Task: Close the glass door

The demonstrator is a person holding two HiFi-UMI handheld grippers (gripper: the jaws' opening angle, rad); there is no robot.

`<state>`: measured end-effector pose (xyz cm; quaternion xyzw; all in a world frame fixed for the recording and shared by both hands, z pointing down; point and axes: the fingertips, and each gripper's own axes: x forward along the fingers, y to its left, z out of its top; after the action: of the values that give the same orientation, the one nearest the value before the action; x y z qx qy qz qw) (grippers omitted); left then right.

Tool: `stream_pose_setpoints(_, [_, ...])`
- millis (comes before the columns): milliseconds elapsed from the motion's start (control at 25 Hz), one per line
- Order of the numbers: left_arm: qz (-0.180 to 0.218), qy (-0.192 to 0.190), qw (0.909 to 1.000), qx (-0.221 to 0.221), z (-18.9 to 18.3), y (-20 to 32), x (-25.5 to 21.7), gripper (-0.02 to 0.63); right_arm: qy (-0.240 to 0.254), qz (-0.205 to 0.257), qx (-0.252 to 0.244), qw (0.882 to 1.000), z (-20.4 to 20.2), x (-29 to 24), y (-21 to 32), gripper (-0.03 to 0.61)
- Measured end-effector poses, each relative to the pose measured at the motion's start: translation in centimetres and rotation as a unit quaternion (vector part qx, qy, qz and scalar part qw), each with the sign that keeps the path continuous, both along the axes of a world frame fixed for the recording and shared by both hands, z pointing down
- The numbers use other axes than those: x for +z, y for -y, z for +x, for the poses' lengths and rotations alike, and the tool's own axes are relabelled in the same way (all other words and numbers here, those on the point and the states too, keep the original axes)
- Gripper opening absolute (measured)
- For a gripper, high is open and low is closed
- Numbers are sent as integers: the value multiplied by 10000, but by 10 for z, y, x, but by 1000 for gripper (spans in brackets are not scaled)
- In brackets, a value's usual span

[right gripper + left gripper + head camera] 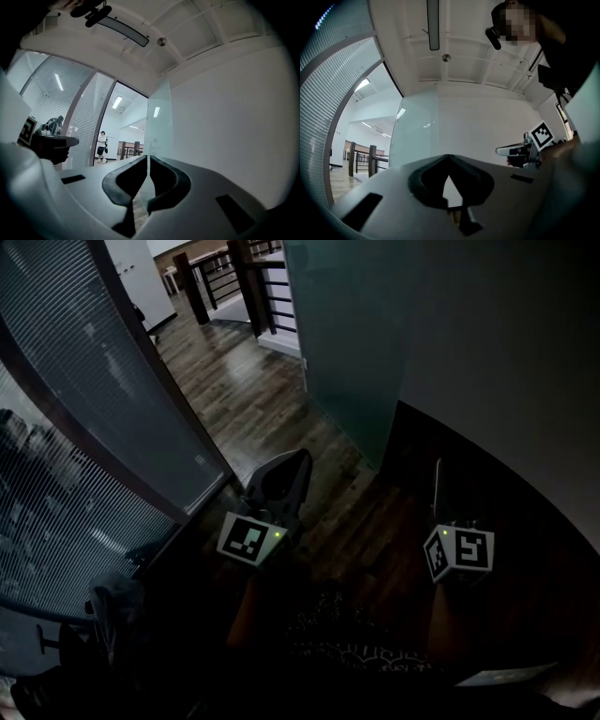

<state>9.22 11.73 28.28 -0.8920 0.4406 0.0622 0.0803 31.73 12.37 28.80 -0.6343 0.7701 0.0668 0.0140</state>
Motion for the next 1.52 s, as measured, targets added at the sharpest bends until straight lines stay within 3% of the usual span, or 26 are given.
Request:
stream_pose_setpoints(640, [47,-17,9993,364,9,174,-5,2,-42,14,321,9995,5,-5,159,5])
stream_pose_setpoints(1240, [-17,-24,9987,511,15,281,3,2,-53,-80,550,9984,19,2,261,5])
stream_pose_setpoints(1520, [-3,-20,9992,395,27,336,3,2,-68,-110,414,9991,32,8,326,5])
